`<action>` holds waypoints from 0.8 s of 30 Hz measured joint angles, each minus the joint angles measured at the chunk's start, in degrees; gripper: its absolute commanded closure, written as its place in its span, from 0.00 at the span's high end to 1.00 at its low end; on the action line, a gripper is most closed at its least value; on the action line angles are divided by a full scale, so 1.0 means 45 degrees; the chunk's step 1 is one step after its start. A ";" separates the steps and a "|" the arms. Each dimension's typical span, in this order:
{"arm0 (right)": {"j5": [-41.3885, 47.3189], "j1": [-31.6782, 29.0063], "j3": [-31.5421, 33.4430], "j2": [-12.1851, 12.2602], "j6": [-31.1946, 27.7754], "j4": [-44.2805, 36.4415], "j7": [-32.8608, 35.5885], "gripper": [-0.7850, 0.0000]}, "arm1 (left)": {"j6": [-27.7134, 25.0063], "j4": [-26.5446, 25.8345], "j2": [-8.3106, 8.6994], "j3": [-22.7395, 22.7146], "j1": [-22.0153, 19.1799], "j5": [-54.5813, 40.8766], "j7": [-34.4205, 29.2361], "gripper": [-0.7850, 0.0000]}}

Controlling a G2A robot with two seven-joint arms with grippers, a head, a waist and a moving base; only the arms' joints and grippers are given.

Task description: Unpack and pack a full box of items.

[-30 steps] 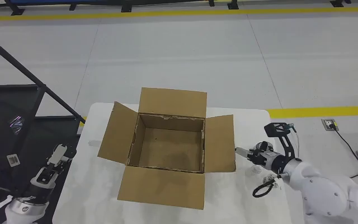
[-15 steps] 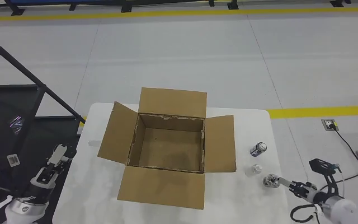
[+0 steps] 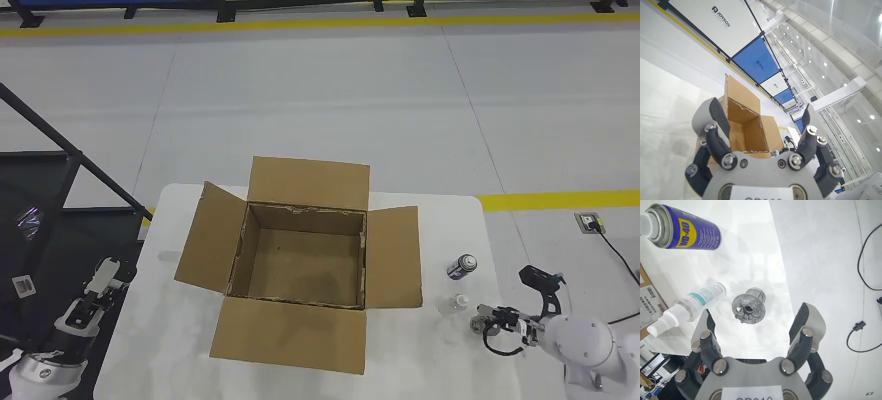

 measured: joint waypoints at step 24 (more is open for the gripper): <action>-0.0566 0.1795 -0.1844 0.0158 0.0890 0.2449 0.0953 0.17 | 0.0000 0.0000 0.0000 0.0000 0.0000 0.0000 0.0000 1.00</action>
